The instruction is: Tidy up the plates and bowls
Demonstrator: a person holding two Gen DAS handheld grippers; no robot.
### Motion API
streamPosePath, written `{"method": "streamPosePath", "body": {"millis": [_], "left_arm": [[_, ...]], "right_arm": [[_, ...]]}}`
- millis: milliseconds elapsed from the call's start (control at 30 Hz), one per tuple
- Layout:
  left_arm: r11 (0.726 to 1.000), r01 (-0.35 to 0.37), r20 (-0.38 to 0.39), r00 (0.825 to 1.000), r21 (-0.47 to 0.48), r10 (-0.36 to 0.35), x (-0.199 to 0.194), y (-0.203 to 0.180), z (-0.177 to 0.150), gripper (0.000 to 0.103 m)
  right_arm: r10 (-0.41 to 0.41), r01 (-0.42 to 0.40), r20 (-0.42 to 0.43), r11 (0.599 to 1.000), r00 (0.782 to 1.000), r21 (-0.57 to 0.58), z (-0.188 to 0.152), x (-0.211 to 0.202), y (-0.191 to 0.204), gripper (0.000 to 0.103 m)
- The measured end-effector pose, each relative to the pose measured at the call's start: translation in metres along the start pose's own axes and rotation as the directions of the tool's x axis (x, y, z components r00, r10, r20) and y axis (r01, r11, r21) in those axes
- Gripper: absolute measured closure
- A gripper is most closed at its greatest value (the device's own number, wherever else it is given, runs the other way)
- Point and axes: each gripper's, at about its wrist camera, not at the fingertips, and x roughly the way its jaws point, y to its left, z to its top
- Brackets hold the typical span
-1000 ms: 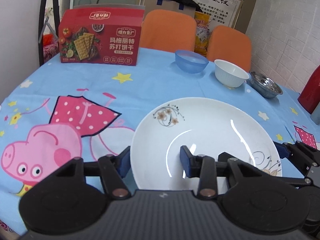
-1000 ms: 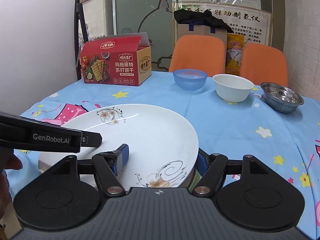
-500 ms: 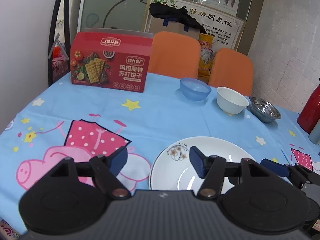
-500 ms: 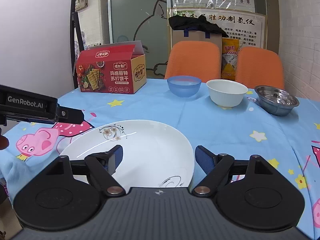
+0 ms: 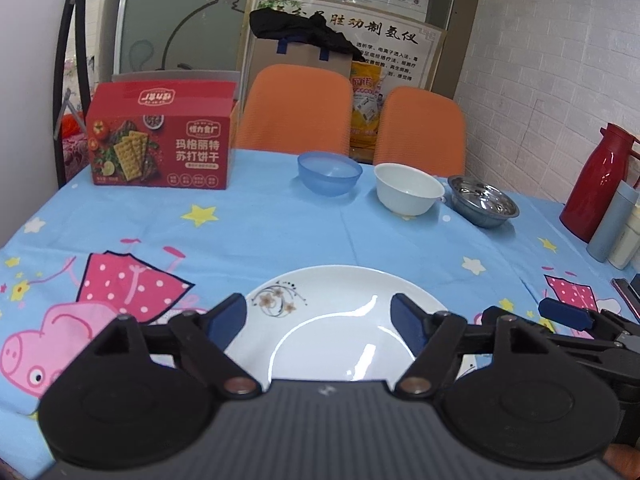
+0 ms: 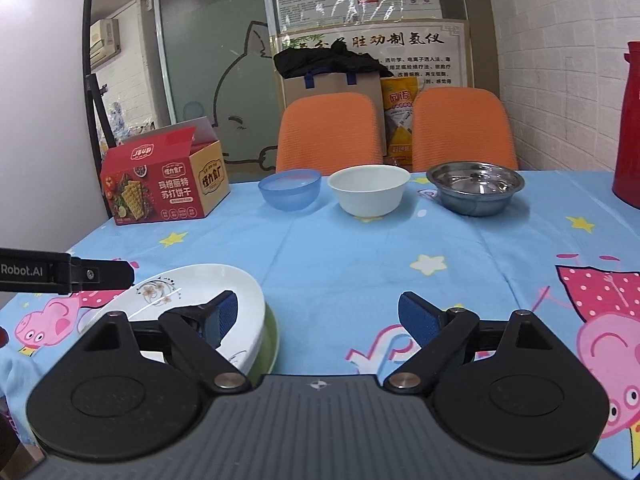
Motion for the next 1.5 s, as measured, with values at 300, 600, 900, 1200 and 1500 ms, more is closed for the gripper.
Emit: {"method": "streamPosePath", "body": {"millis": [300, 600, 900, 1200, 1500], "left_arm": [[0.999, 0.009, -0.002, 1.000, 0.042, -0.009, 0.000, -0.015, -0.004, 0.028], [0.994, -0.043, 0.061, 0.997, 0.102, 0.037, -0.012, -0.026, -0.001, 0.028], [0.990, -0.004, 0.054, 0.999, 0.141, -0.004, -0.009, -0.046, -0.001, 0.028], [0.984, -0.002, 0.008, 1.000, 0.177, 0.001, 0.006, -0.069, 0.009, 0.027], [0.977, 0.162, -0.089, 0.984, 0.136, -0.151, 0.041, -0.100, 0.060, 0.027]], "right_arm": [[-0.002, 0.002, -0.021, 1.000, 1.000, 0.010, -0.007, -0.004, -0.005, 0.000], [-0.028, 0.029, -0.015, 0.999, 0.999, 0.032, -0.003, -0.010, -0.007, 0.000], [-0.078, 0.078, 0.001, 0.996, 0.997, 0.046, -0.006, -0.027, -0.024, 0.000], [-0.079, 0.078, 0.008, 0.994, 0.997, 0.075, -0.004, -0.027, -0.048, 0.000], [-0.121, 0.121, 0.001, 0.990, 0.993, 0.068, 0.022, -0.017, -0.102, 0.000]]}}
